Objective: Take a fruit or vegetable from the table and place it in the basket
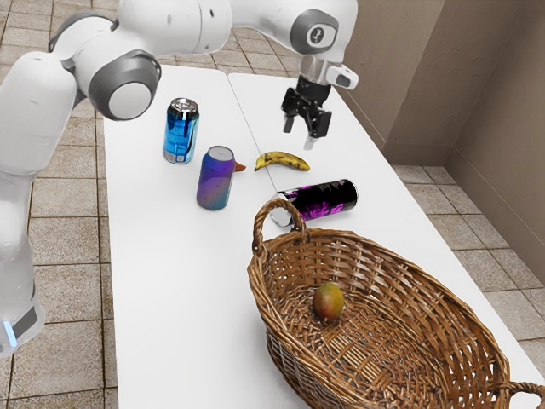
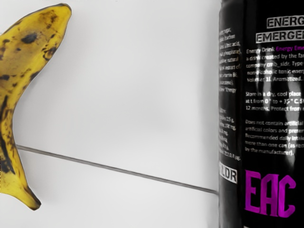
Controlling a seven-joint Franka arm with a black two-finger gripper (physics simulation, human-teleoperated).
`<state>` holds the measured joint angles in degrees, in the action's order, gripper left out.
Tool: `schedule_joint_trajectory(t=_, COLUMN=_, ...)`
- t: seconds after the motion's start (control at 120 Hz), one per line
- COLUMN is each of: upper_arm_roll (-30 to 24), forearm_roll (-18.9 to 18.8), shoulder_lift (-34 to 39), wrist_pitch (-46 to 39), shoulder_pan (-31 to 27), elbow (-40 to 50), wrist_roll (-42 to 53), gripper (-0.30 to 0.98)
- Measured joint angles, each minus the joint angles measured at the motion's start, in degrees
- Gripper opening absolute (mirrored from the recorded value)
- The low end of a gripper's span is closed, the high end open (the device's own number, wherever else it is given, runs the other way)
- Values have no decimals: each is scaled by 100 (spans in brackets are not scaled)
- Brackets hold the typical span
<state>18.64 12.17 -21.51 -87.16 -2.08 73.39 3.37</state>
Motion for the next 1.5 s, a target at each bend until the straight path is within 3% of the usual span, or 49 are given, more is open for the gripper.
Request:
schedule_joint_trajectory(t=0.25, upper_arm_roll=-329, forearm_roll=5, shoulder_lift=-774, wrist_pitch=-597, shoulder_pan=-327, elbow=-226, wrist_roll=-354, gripper=69)
schedule_joint_trajectory(t=0.567, upper_arm_roll=-281, forearm_roll=-4, shoulder_lift=-717, wrist_pitch=-1262, shoulder_pan=-609, elbow=-182, wrist_roll=-366, gripper=69)
schedule_joint_trajectory(t=0.775, upper_arm_roll=-241, forearm_roll=-160, shoulder_lift=-475, wrist_pitch=-1459, shoulder_pan=-552, elbow=376, wrist_roll=-143, gripper=69)
schedule_joint_trajectory(t=1.017, upper_arm_roll=-86, forearm_roll=-617, shoulder_lift=-201, wrist_pitch=-1371, shoulder_pan=-385, elbow=422, wrist_roll=453, gripper=68)
schedule_joint_trajectory(t=1.133, upper_arm_roll=22, forearm_roll=-456, shoulder_lift=-144, wrist_pitch=-1191, shoulder_pan=-618, elbow=413, wrist_roll=883, gripper=69)
schedule_joint_trajectory(t=1.5, upper_arm_roll=-16, forearm_roll=-297, shoulder_lift=-94, wrist_pitch=-869, shoulder_pan=-567, elbow=439, wrist_roll=2139, gripper=68)
